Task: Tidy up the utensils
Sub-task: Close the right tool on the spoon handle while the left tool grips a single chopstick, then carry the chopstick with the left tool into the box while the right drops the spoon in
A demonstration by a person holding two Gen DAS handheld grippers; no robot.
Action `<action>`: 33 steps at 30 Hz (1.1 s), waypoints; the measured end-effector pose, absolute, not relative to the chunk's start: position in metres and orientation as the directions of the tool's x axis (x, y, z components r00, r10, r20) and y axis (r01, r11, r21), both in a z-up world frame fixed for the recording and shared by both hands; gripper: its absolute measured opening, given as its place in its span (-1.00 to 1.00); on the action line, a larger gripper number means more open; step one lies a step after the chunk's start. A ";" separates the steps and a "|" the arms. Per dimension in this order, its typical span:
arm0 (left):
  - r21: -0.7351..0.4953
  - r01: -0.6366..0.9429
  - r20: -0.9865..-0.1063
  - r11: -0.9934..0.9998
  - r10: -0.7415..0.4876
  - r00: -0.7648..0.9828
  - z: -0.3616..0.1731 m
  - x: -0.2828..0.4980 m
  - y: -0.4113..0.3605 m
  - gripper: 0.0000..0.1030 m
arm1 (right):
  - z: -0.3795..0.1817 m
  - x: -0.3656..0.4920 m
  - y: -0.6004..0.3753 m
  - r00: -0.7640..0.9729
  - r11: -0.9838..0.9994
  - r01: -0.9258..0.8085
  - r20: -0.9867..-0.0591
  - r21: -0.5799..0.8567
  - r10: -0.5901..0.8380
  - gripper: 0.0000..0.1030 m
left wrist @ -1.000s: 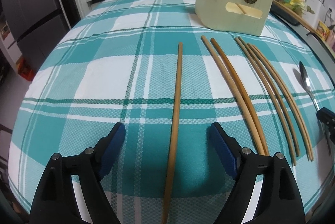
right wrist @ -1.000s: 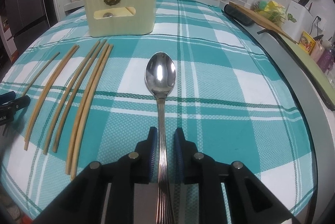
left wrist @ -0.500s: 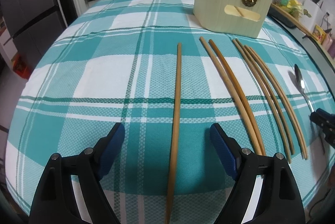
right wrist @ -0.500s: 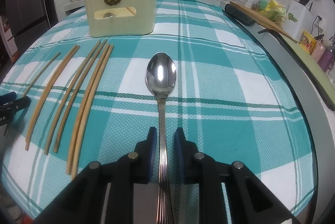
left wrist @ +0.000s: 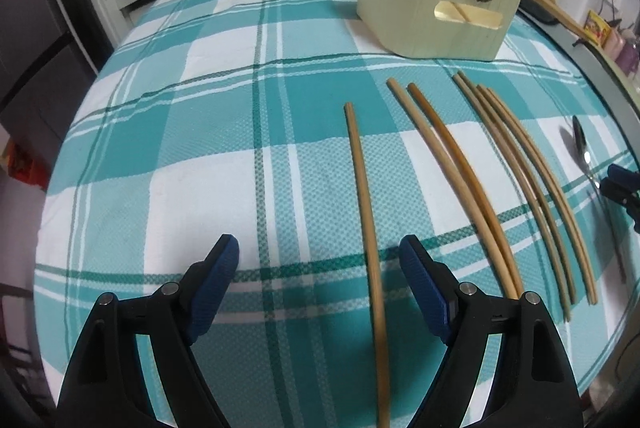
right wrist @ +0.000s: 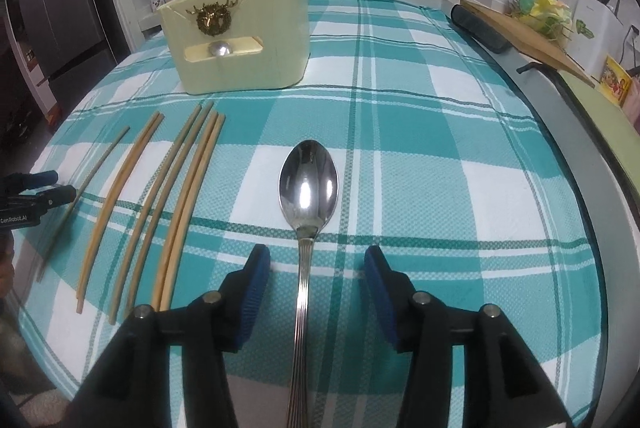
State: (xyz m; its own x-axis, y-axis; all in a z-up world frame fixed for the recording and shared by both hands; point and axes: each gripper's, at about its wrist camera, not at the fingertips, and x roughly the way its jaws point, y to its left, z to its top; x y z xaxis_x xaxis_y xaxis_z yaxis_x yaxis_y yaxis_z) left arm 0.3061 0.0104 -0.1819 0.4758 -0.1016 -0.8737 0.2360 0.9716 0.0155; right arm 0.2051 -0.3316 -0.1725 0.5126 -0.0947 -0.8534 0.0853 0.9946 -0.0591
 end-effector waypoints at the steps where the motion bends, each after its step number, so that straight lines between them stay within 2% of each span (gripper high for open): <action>1: 0.020 0.239 -0.880 0.971 -0.096 0.464 -0.186 0.312 0.009 0.62 | -0.177 0.212 -0.330 0.501 0.995 0.073 -0.861 -0.062 -0.090 -0.03; 4: 0.007 0.234 -0.881 0.972 -0.105 0.462 -0.187 0.325 0.007 0.60 | -0.192 0.232 -0.324 0.468 0.994 0.048 -0.877 -0.094 -0.106 -0.02; 6: -0.004 0.236 -0.884 0.972 -0.113 0.453 -0.187 0.332 0.005 0.53 | -0.195 0.243 -0.319 0.490 0.990 0.040 -0.861 -0.132 -0.135 0.08; 8: -0.004 0.239 -0.882 0.971 -0.116 0.457 -0.185 0.335 0.003 0.22 | -0.197 0.255 -0.320 0.491 0.991 0.049 -0.861 -0.121 -0.130 0.08; 9: 0.001 0.250 -0.880 0.968 -0.118 0.460 -0.184 0.334 0.000 -0.19 | -0.197 0.260 -0.322 0.487 0.993 0.060 -0.866 -0.101 -0.118 0.07; 10: -0.005 0.267 -0.879 0.964 -0.131 0.458 -0.182 0.334 -0.003 -0.67 | -0.197 0.264 -0.324 0.489 0.993 0.070 -0.864 -0.093 -0.115 -0.12; 11: -0.004 0.277 -0.880 0.961 -0.135 0.456 -0.182 0.333 -0.006 -0.83 | -0.196 0.266 -0.325 0.493 0.992 0.075 -0.861 -0.100 -0.124 -0.19; 14: 0.017 0.265 -0.871 0.964 -0.115 0.477 -0.180 0.330 -0.008 -0.92 | -0.195 0.270 -0.327 0.503 0.994 0.071 -0.858 -0.078 -0.103 -0.19; 18: -0.052 0.224 -0.834 0.973 -0.166 0.526 -0.161 0.317 0.005 -0.92 | -0.172 0.258 -0.328 0.570 0.998 0.061 -0.820 -0.013 -0.046 -0.19; 27: -0.138 0.204 -0.658 0.969 -0.243 0.712 -0.070 0.264 0.026 -0.92 | -0.091 0.212 -0.314 0.725 0.999 0.012 -0.689 0.036 0.016 -0.19; 33: -0.172 0.223 -0.570 0.960 -0.281 0.772 -0.031 0.242 0.027 -0.92 | -0.055 0.191 -0.305 0.791 0.999 0.002 -0.611 0.040 0.023 -0.19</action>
